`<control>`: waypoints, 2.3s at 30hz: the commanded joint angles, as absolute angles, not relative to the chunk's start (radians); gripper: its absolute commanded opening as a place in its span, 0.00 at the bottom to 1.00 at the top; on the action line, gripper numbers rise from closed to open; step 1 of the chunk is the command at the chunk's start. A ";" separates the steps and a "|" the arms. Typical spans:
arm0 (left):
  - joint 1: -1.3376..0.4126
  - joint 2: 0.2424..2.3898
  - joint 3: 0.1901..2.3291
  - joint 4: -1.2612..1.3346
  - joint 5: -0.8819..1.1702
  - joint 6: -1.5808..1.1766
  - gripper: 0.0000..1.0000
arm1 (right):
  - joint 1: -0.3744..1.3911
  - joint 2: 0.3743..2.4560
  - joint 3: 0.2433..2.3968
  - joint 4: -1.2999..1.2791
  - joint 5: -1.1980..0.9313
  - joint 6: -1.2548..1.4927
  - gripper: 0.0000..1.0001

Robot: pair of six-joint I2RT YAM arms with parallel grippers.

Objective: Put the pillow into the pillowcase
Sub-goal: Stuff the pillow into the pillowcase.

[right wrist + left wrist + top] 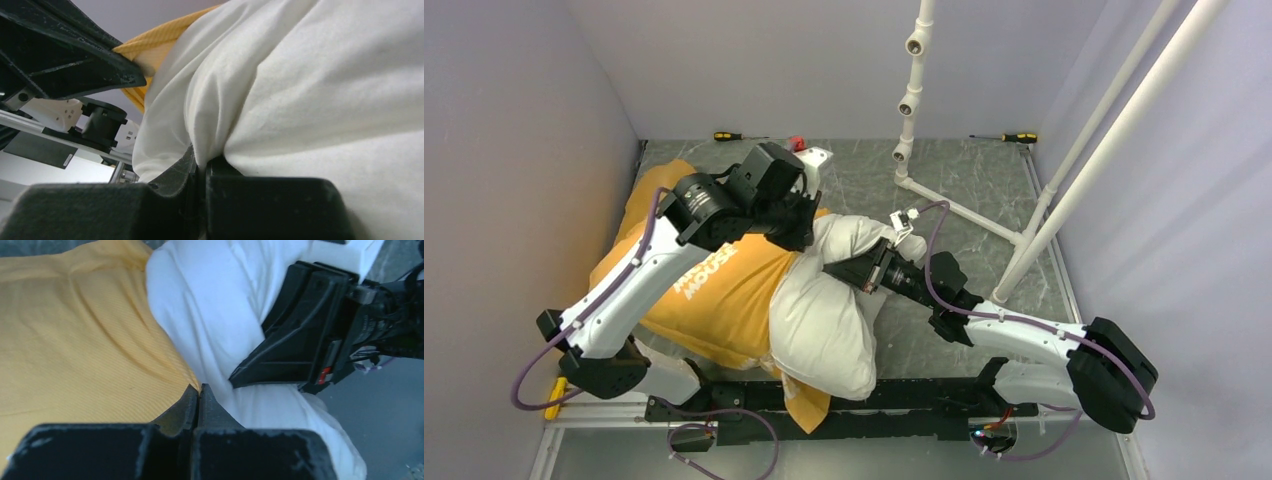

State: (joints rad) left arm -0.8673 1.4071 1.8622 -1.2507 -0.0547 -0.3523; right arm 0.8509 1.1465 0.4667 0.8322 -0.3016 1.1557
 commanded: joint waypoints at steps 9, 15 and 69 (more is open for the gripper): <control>-0.966 1.476 1.955 -0.736 0.313 -0.516 0.00 | 0.927 1.240 0.538 1.097 -0.181 1.132 0.00; -0.967 1.402 1.909 -0.973 0.015 -0.486 0.03 | 0.924 1.282 0.433 1.115 -0.061 1.173 0.00; -0.245 1.464 1.414 -0.511 0.379 -0.320 0.95 | 1.099 1.155 0.626 0.283 -0.112 1.118 0.33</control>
